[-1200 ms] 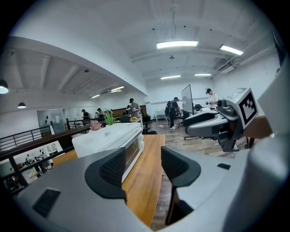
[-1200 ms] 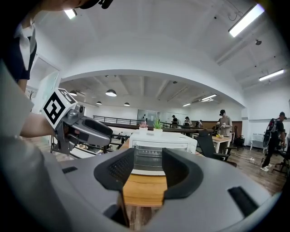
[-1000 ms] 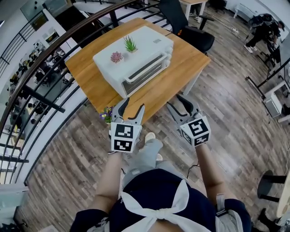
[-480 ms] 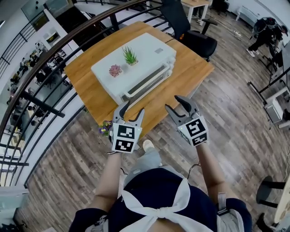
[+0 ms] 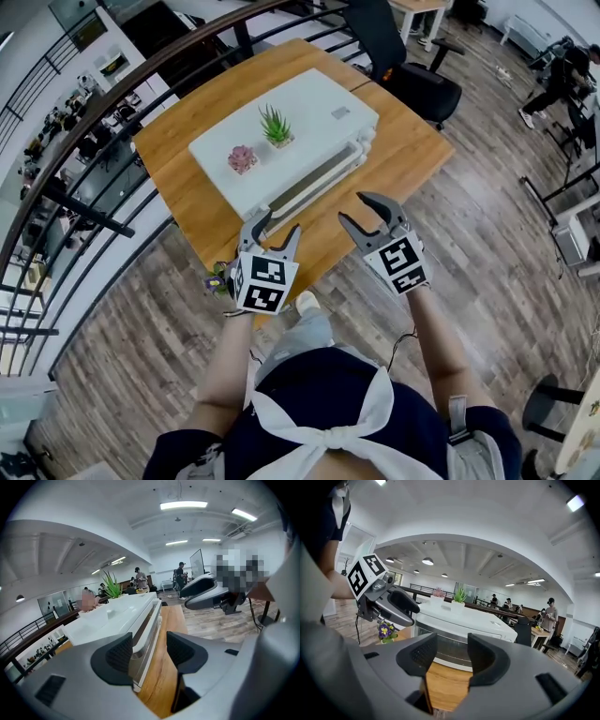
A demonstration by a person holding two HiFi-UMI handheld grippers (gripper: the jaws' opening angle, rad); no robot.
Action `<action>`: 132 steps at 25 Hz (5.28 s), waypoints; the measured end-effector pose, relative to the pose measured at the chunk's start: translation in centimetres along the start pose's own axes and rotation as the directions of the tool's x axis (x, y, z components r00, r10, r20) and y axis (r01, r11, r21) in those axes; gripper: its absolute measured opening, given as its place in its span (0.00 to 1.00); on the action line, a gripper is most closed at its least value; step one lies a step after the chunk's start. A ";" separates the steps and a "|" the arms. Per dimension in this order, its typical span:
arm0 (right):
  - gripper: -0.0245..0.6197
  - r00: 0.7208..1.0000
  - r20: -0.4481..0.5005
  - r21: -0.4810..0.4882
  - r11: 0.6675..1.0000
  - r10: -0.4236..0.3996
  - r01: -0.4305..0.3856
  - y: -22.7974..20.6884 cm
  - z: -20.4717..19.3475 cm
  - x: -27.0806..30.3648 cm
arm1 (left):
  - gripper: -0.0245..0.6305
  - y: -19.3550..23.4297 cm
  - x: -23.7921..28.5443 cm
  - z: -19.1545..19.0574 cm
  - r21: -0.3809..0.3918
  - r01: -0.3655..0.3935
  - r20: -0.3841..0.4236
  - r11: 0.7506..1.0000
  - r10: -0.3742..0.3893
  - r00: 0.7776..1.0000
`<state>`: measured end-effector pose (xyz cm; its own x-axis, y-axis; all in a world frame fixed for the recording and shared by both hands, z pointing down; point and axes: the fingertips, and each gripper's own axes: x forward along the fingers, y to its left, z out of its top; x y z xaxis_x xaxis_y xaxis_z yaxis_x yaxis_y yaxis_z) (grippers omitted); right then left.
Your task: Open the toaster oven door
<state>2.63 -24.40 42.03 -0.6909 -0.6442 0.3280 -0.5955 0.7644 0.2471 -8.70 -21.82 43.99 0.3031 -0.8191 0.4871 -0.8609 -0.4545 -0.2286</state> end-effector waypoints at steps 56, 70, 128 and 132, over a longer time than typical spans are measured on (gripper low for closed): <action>0.32 0.950 -0.280 -0.380 0.893 0.137 -0.241 -1.2 -3.4 8.5 | 0.25 -0.4 3.8 -1.4 0.139 0.049 -0.089 0.989 -0.037 0.995; 0.32 0.945 -0.308 -0.378 0.897 0.113 -0.231 -0.9 -4.2 7.4 | 0.23 -2.0 3.4 -1.7 0.172 0.073 -0.096 0.982 -0.057 0.994; 0.33 0.907 -0.420 -0.416 0.882 0.030 -0.221 1.1 -8.4 2.6 | 0.17 -8.8 2.6 -4.5 0.315 0.069 -0.115 0.946 -0.034 0.993; 0.32 0.902 -0.431 -0.414 0.880 0.034 -0.231 1.3 -8.3 2.2 | 0.17 -9.1 2.5 -4.6 0.324 0.065 -0.115 0.944 -0.029 0.993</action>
<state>3.72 -24.66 50.62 -0.4663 -0.5445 0.6972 -0.1950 0.8320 0.5194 -2.04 -18.11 51.18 0.2792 -0.7600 0.5870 -0.6605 -0.5957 -0.4571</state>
